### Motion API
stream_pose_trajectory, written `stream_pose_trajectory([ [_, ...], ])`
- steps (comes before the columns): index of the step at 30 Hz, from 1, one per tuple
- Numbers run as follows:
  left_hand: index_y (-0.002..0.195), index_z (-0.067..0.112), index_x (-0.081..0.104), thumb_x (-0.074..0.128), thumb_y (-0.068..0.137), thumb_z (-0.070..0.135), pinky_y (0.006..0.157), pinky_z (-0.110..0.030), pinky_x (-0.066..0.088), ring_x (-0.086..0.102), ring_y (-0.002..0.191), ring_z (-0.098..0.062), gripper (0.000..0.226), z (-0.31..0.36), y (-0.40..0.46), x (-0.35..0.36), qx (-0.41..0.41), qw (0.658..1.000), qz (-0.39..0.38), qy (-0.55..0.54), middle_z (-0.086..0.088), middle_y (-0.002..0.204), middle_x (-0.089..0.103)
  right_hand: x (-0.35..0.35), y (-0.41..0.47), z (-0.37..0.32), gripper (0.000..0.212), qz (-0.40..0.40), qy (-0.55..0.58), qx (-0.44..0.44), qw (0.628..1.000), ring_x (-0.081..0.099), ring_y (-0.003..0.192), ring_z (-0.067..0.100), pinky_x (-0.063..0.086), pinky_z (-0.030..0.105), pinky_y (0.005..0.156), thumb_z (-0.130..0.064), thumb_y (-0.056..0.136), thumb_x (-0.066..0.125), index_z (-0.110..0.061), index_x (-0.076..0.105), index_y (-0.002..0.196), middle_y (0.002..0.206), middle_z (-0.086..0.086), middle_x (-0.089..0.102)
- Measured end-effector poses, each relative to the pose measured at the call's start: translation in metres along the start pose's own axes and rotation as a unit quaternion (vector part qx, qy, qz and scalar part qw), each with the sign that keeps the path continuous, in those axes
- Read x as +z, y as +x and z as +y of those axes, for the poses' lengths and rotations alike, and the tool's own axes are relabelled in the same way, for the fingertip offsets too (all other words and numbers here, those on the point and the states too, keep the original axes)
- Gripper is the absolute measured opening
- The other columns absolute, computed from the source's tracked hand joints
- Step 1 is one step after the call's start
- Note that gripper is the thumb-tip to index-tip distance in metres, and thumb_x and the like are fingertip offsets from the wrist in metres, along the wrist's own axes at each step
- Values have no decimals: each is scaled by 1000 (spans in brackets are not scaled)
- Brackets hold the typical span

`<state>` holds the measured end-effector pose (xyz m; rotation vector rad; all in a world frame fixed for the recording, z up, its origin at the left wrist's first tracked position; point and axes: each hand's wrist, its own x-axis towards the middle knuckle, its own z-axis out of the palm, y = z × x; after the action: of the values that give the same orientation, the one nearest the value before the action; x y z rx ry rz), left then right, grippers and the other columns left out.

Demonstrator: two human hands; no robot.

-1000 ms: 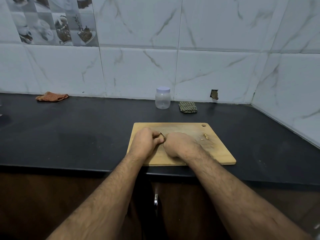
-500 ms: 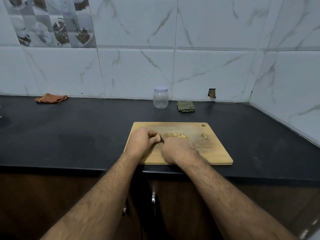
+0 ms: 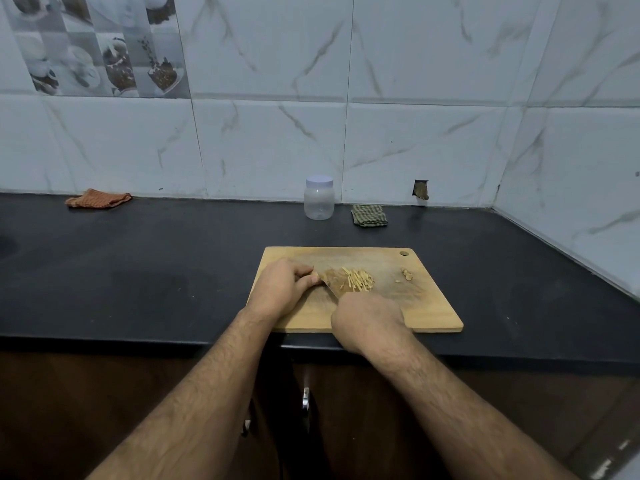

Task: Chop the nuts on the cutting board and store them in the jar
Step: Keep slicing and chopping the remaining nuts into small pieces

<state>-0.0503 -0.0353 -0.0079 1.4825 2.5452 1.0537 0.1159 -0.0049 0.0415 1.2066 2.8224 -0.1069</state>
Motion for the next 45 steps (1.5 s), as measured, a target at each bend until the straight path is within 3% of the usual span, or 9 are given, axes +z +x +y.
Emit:
stream_pose_trajectory([
  [3,97,16,76,64,93,36,81,-40,51,63,90,-24,23,1,-1,-2,-4,1000,0,-5,-4,93,72,-2,1,0,23,0,17,13,1000,56,93,21,42,34,74,-17,98,49,-14,64,115,115,5,65],
  [6,107,19,76,66,92,34,85,-34,50,63,96,-20,23,2,-1,-2,-17,1000,5,-16,2,102,72,-7,5,0,27,13,29,20,999,60,103,23,43,34,75,-18,99,46,-14,63,119,119,6,65],
  [10,116,26,73,69,89,38,75,-21,43,64,98,-15,30,-1,0,0,-35,999,7,-30,3,104,73,-13,12,-6,28,20,37,13,999,61,108,24,44,34,77,-19,101,44,-13,63,120,120,6,65],
  [14,116,24,73,75,85,35,78,-19,42,62,93,-7,33,-2,-1,-1,-55,996,33,-60,8,104,73,-12,19,-13,30,26,31,-2,999,61,109,24,45,34,78,-20,101,42,-14,62,123,121,6,65],
  [19,97,28,78,73,86,33,83,-35,51,64,90,-12,13,0,0,-1,-36,997,25,-64,7,89,75,-7,22,-14,31,41,21,-11,999,62,108,23,42,33,74,-21,101,41,-14,61,124,121,4,65],
  [24,88,16,75,70,87,36,81,-45,50,64,87,-24,21,-6,3,2,-32,998,15,-42,-6,85,73,-10,22,-15,30,36,9,-7,999,61,111,24,41,34,75,-19,102,42,-13,60,125,123,6,63],
  [45,90,22,78,68,90,34,76,-38,49,63,81,-18,16,0,3,-1,-26,999,11,-27,2,79,72,-7,31,-18,31,26,0,-17,1000,60,112,23,41,35,77,-20,102,41,-15,60,126,126,4,62],
])
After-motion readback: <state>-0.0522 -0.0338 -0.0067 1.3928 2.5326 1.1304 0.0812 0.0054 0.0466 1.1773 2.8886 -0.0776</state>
